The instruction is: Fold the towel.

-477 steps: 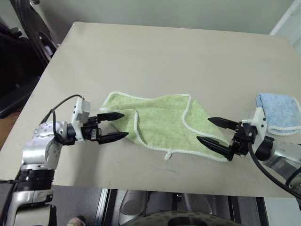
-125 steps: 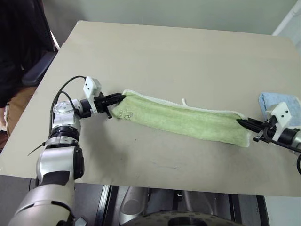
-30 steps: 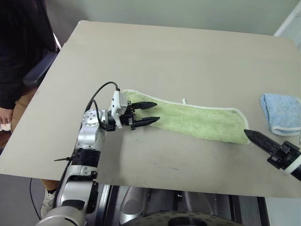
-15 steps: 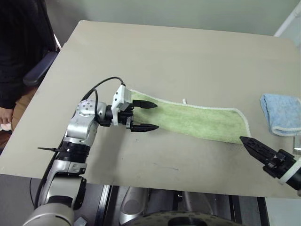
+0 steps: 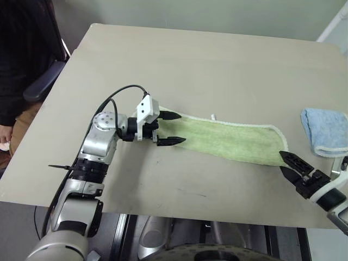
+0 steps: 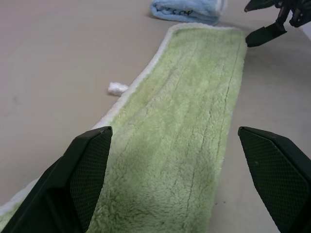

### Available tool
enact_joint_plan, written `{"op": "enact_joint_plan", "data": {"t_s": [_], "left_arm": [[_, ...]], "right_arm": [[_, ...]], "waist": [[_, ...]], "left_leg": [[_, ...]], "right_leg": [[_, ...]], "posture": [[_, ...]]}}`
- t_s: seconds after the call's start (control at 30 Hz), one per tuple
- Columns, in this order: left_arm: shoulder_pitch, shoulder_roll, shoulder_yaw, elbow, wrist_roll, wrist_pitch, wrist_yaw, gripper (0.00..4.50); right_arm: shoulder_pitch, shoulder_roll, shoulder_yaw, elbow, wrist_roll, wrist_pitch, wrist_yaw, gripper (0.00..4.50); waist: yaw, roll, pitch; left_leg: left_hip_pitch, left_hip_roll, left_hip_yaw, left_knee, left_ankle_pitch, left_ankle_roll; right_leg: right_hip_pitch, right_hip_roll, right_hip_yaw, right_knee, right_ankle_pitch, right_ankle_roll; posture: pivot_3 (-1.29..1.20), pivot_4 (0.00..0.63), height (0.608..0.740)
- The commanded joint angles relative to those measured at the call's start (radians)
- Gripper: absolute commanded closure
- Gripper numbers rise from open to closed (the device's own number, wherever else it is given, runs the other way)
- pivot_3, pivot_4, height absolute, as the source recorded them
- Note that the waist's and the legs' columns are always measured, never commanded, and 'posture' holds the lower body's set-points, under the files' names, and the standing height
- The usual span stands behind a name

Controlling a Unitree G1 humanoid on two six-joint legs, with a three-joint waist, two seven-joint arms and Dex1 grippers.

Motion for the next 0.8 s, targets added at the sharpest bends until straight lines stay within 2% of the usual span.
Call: {"op": "enact_joint_plan", "data": {"t_s": [0.03,0.4,0.5,0.8], "left_arm": [[-0.008,-0.007,0.005,-0.014,-0.009,0.001,0.007,0.02],[0.015,-0.024,0.004,-0.006,-0.013,-0.043,-0.018,0.02],[0.015,-0.034,0.012,0.002,-0.029,-0.044,-0.025,0.0],[-0.004,-0.043,-0.005,0.039,-0.004,-0.091,-0.046,0.0]], "right_arm": [[-0.015,0.015,0.013,-0.009,0.03,-0.011,-0.022,0.0],[-0.09,0.098,0.028,-0.018,0.03,-0.058,-0.082,0.0],[-0.089,0.091,0.022,-0.004,0.008,-0.059,-0.071,0.59],[-0.085,0.074,0.011,-0.004,0.018,-0.05,-0.054,3.75]], "waist": [[0.0,0.0,0.0],[-0.007,0.0,0.0],[-0.006,0.0,0.0],[0.0,0.0,0.0]], "left_leg": [[0.0,0.0,0.0,0.0,0.0,0.0],[0.001,0.0,0.0,0.0,0.0,0.0],[0.001,0.0,0.0,0.0,0.0,0.0],[0.0,0.0,0.0,0.0,0.0,-0.001]], "right_leg": [[0.0,0.0,0.0,0.0,0.001,0.001],[0.0,0.0,0.0,0.0,0.002,-0.001],[0.0,0.0,0.0,0.0,0.002,-0.001],[0.0,0.0,0.0,0.0,0.004,-0.003]], "posture": [[0.0,0.15,0.733],[0.0,0.15,0.733],[0.0,0.15,0.733],[0.0,0.15,0.733]]}}
